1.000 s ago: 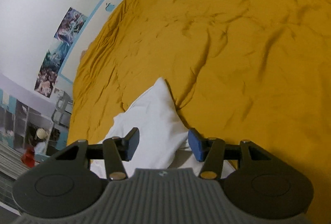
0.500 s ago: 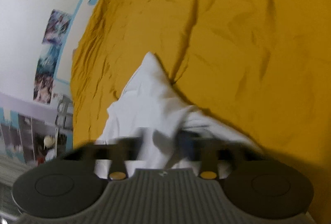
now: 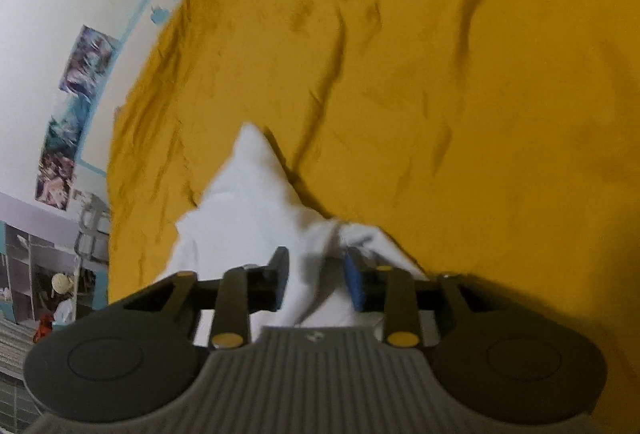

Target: Fold small clothes

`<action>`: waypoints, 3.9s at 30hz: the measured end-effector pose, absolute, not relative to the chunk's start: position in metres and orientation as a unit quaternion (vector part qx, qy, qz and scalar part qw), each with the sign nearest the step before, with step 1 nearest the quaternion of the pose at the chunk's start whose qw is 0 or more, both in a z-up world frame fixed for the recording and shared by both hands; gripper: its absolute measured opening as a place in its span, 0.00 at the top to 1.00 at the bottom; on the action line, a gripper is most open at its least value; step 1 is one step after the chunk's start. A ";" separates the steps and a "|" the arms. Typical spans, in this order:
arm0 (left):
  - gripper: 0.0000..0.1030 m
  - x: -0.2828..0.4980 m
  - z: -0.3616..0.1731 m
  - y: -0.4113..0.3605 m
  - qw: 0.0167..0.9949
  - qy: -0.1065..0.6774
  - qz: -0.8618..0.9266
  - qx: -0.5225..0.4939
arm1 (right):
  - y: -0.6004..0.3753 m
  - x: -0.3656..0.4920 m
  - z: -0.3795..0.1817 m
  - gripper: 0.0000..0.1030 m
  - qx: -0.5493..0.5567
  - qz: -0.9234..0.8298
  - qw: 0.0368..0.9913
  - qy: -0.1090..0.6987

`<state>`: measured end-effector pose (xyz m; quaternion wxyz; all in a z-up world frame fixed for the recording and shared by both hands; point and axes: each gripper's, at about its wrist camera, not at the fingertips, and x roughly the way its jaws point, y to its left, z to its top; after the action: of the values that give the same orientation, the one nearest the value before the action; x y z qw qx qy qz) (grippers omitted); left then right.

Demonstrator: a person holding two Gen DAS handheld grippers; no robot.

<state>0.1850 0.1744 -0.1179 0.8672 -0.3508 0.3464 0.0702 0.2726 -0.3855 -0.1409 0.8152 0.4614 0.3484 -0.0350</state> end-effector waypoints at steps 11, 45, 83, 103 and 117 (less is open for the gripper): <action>0.74 0.275 -0.114 0.166 0.885 0.332 -0.021 -0.324 | -0.343 0.350 -0.131 0.64 0.406 0.081 0.848 0.331; 0.57 0.229 -0.120 0.158 0.853 0.399 -0.035 -0.335 | -0.354 0.299 -0.141 0.56 0.325 0.059 0.863 0.381; 0.57 0.024 -0.175 0.232 0.785 0.375 -0.143 -0.472 | -0.464 0.037 -0.147 0.40 0.337 0.252 0.781 0.462; 0.60 0.032 -0.186 0.213 0.784 0.387 -0.190 -0.447 | -0.458 0.041 -0.165 0.20 0.420 0.295 0.730 0.451; 0.92 0.017 -0.180 0.210 0.782 0.346 -0.166 -0.491 | -0.452 0.036 -0.150 0.94 0.395 0.239 0.752 0.471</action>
<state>0.0167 0.2101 -0.1800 0.7817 -0.4914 0.3462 -0.1662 0.0357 -0.4522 -0.1497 0.7516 0.3950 0.4714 0.2385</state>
